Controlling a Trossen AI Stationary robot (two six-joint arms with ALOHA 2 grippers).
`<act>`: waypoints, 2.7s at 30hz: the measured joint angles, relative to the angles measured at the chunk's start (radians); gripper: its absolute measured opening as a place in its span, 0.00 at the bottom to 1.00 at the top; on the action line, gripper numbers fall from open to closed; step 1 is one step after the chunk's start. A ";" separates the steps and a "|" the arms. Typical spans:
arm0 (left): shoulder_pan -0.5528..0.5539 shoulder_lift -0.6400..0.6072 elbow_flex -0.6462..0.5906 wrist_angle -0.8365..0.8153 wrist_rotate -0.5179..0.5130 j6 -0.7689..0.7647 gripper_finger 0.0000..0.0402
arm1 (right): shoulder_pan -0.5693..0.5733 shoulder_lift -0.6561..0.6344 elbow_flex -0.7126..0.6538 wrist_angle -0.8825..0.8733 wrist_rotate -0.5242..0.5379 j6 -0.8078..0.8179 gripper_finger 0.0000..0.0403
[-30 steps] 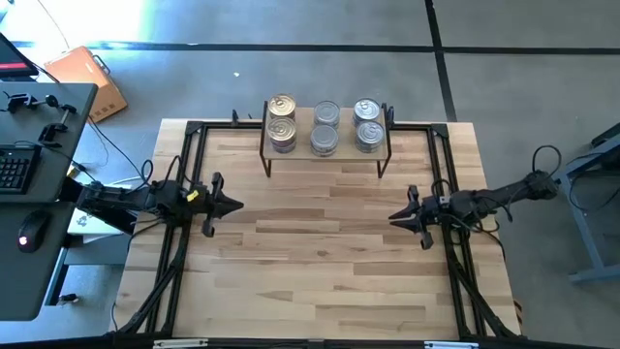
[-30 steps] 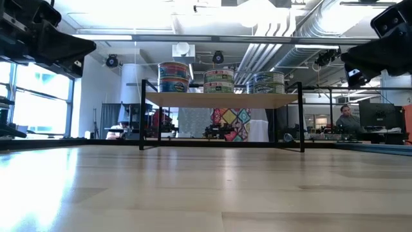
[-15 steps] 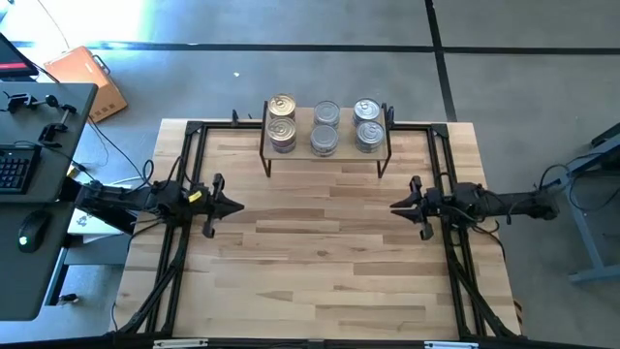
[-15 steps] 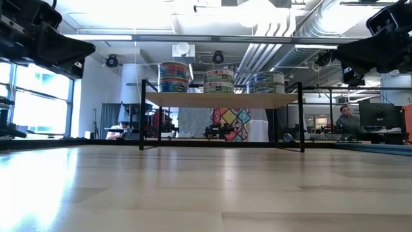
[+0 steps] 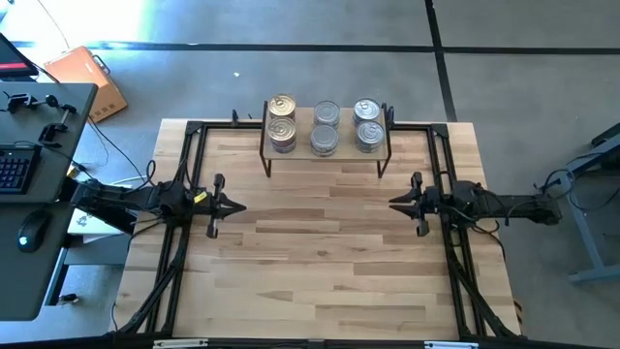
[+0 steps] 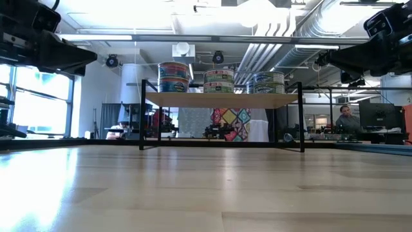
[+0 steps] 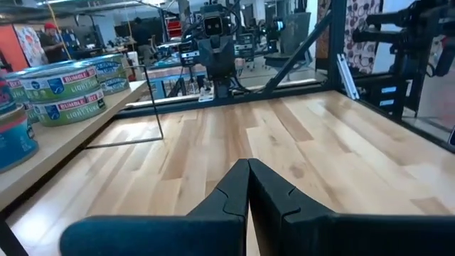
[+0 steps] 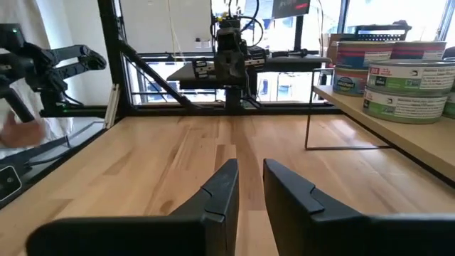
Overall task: Stack canned seafood by type on shelf
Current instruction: Return to Home Position
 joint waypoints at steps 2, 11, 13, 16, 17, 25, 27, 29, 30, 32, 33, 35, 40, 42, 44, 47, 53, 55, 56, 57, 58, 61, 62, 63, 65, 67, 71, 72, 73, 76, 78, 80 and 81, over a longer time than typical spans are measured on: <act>0.000 0.000 0.000 0.000 0.000 -0.022 0.00 | 0.000 0.000 0.000 0.000 0.001 0.000 0.14; 0.000 0.000 0.000 0.000 -0.001 -0.040 0.00 | 0.000 0.000 0.000 -0.002 0.002 0.000 0.14; 0.000 0.000 0.000 0.000 -0.001 -0.041 0.00 | 0.000 0.000 0.001 -0.002 0.002 0.000 0.14; 0.000 0.000 0.000 0.000 -0.001 -0.040 0.00 | 0.000 0.000 0.001 -0.002 0.002 0.000 0.14; 0.000 0.000 0.000 0.000 -0.001 -0.041 0.00 | 0.000 0.000 0.001 -0.002 0.002 0.000 0.14; 0.000 0.000 0.000 0.000 -0.001 -0.040 0.00 | 0.000 0.000 0.001 -0.002 0.002 0.000 0.14; 0.000 0.000 0.000 0.000 -0.001 -0.040 0.00 | 0.000 0.000 0.001 -0.002 0.002 0.000 0.14; 0.000 0.000 0.000 0.000 -0.001 -0.040 0.00 | 0.000 0.000 0.001 -0.002 0.002 0.000 0.14; 0.000 0.000 0.000 0.000 -0.001 -0.040 0.00 | 0.000 0.000 0.001 -0.002 0.002 0.000 0.14; 0.000 0.000 0.000 0.000 -0.001 -0.040 0.00 | 0.000 0.000 0.001 -0.002 0.002 0.000 0.14; 0.000 0.000 0.000 0.000 -0.002 -0.040 0.00 | 0.000 0.000 0.001 -0.002 0.002 0.000 0.14; 0.000 0.000 0.000 0.000 -0.002 -0.040 0.00 | 0.000 0.000 0.001 -0.002 0.002 0.000 0.14; 0.000 0.000 0.000 0.000 -0.002 -0.040 0.00 | 0.000 0.000 0.001 -0.001 0.002 0.000 0.14; 0.000 0.000 0.000 0.000 -0.002 -0.040 0.00 | 0.000 0.000 0.001 -0.001 0.002 0.000 0.14; 0.000 0.000 0.000 0.000 -0.002 -0.040 0.00 | 0.000 0.000 0.001 -0.001 0.002 0.000 0.14; 0.000 0.000 0.000 0.000 -0.002 -0.040 0.00 | 0.000 0.000 0.001 -0.001 0.002 0.000 0.14; 0.000 0.000 0.000 0.000 -0.002 -0.040 0.00 | 0.000 0.000 0.002 -0.001 0.002 0.000 0.14; 0.000 0.000 0.000 0.000 -0.002 -0.040 0.00 | 0.000 0.000 0.002 -0.001 0.002 0.000 0.14; 0.000 0.000 0.000 0.000 -0.002 -0.040 0.00 | 0.000 0.000 0.002 -0.001 0.002 0.000 0.14; 0.000 0.000 0.000 0.000 -0.002 -0.040 0.00 | 0.000 0.000 0.002 -0.001 0.002 0.000 0.14; 0.000 0.000 0.000 0.000 -0.002 -0.040 0.00 | 0.000 0.000 0.002 -0.001 0.002 0.000 0.14; 0.000 0.000 0.000 0.000 -0.002 -0.040 0.00 | 0.000 0.000 0.002 -0.001 0.002 0.000 0.14; 0.000 0.000 0.000 0.000 -0.001 -0.040 0.00 | 0.000 0.000 0.002 -0.001 0.002 0.000 0.14; 0.000 0.000 0.000 0.000 -0.002 -0.040 0.00 | 0.000 0.000 0.002 -0.001 0.002 0.000 0.14; 0.000 0.000 0.000 0.000 -0.002 -0.040 0.00 | 0.000 0.000 0.002 -0.001 0.002 0.000 0.14; 0.000 0.000 0.000 0.000 -0.002 -0.040 0.00 | 0.000 0.000 0.002 -0.001 0.002 0.000 0.14; 0.000 0.000 0.000 0.000 -0.002 -0.040 0.00 | 0.000 0.000 0.002 -0.001 0.002 0.000 0.14; 0.000 0.000 0.000 0.000 -0.002 -0.040 0.00 | 0.000 0.000 0.002 -0.001 0.002 0.000 0.14; 0.000 0.000 0.000 0.000 -0.002 -0.040 0.00 | 0.000 0.000 0.002 -0.001 0.002 0.000 0.14; 0.000 0.000 0.000 0.000 -0.002 -0.040 0.00 | 0.000 0.000 0.002 -0.001 0.002 0.000 0.14; 0.000 0.000 0.000 0.000 -0.002 -0.040 0.00 | 0.000 0.000 0.002 -0.001 0.002 0.000 0.14; 0.000 0.000 0.000 0.000 -0.001 -0.040 0.00 | 0.000 0.000 0.002 -0.001 0.002 0.000 0.14; 0.000 0.000 0.000 0.000 -0.002 -0.040 0.00 | 0.000 0.000 0.002 -0.001 0.002 0.000 0.14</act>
